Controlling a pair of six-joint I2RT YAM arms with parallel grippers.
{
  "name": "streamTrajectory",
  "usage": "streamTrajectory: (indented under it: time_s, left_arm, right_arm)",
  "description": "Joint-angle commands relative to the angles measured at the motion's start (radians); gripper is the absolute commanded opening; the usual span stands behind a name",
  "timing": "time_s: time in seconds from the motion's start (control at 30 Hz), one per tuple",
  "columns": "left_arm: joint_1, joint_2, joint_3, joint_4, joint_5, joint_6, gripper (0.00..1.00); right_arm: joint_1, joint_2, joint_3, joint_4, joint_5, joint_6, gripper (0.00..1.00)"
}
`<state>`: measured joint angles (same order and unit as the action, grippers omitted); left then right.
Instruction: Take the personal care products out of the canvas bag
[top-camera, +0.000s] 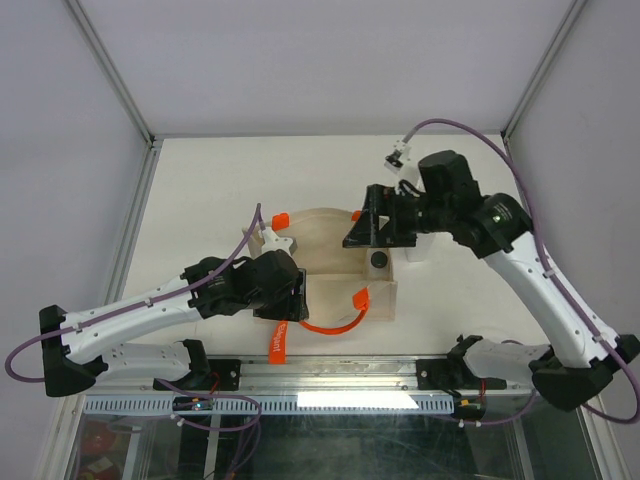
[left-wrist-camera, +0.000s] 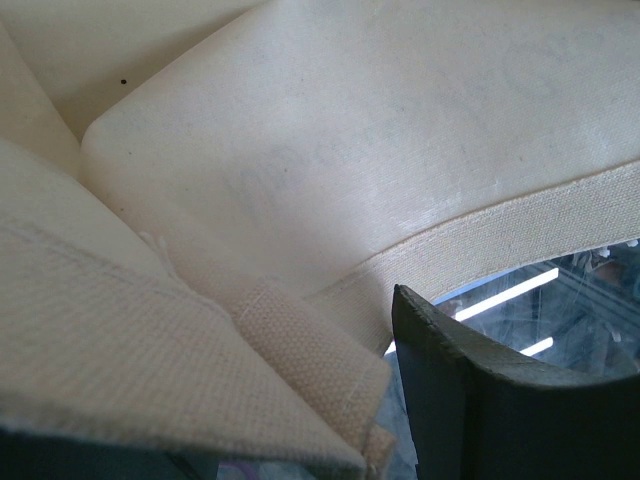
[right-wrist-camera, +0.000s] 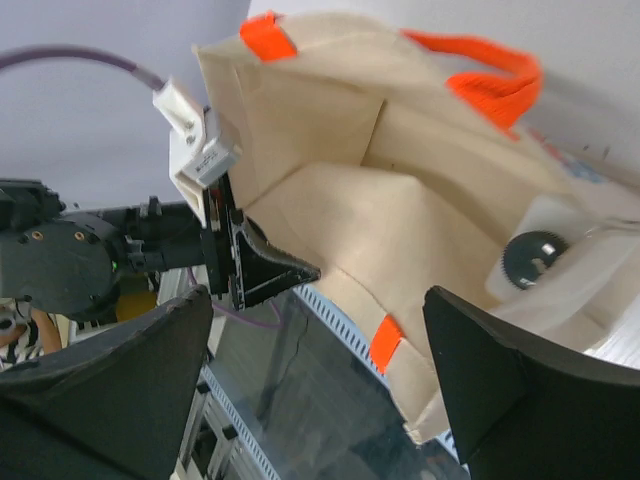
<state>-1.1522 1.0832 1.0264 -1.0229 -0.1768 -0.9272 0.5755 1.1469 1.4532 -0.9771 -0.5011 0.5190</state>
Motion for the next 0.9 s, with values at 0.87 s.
streamTrajectory:
  time_s: [0.87]
  left_arm:
    - [-0.003, -0.037, 0.018, 0.054, 0.005, 0.036, 0.59]
  right_arm:
    - [0.356, 0.382, 0.191, -0.455, 0.863, 0.184, 0.82]
